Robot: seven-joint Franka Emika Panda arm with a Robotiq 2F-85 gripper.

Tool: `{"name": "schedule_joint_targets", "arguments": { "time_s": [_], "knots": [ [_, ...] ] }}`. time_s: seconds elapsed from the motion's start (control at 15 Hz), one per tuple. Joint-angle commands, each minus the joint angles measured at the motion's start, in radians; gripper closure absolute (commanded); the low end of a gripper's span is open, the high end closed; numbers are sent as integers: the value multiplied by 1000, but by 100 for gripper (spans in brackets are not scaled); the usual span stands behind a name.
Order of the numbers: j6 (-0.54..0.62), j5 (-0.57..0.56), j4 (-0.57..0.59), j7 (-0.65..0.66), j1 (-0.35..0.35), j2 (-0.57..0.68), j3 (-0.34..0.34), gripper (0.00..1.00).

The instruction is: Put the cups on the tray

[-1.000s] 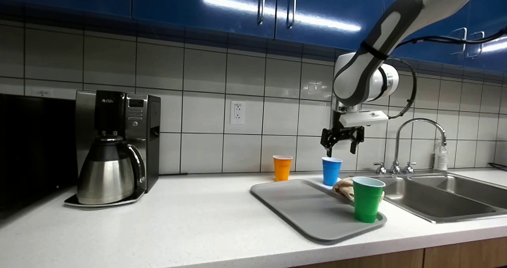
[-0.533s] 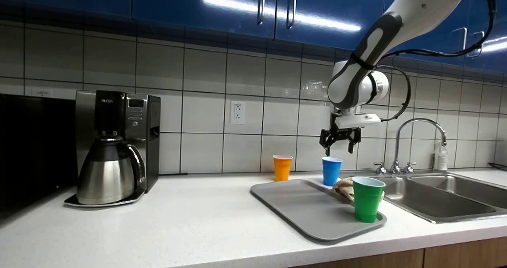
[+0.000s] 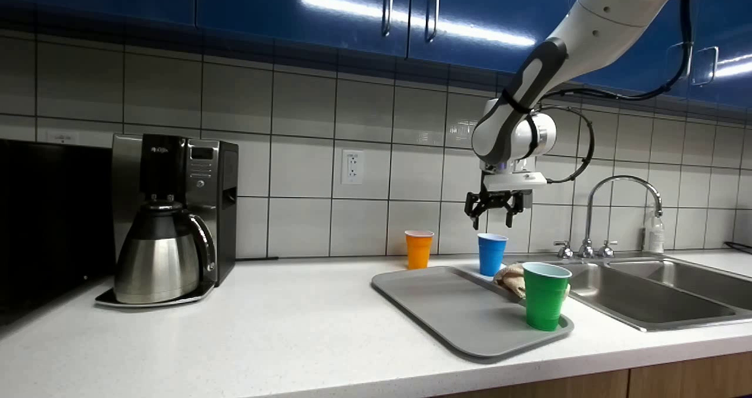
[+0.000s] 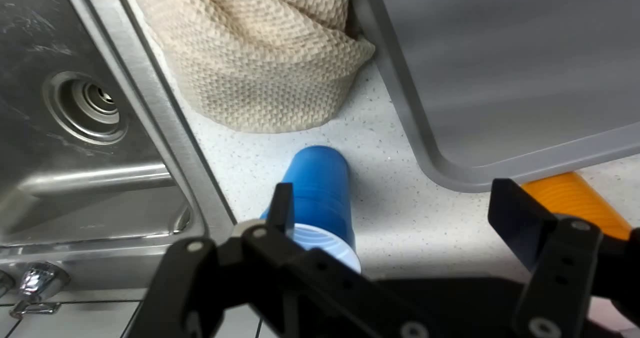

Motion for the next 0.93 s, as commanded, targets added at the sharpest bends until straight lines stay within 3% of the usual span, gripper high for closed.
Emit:
{"name": "schedule_joint_targets", "arguments": {
  "time_s": [0.0,0.87],
  "knots": [
    [-60,21,112,19,22,67,-16,0],
    [-131,116,400,-76,-9,285,-7,0]
  ]
}}
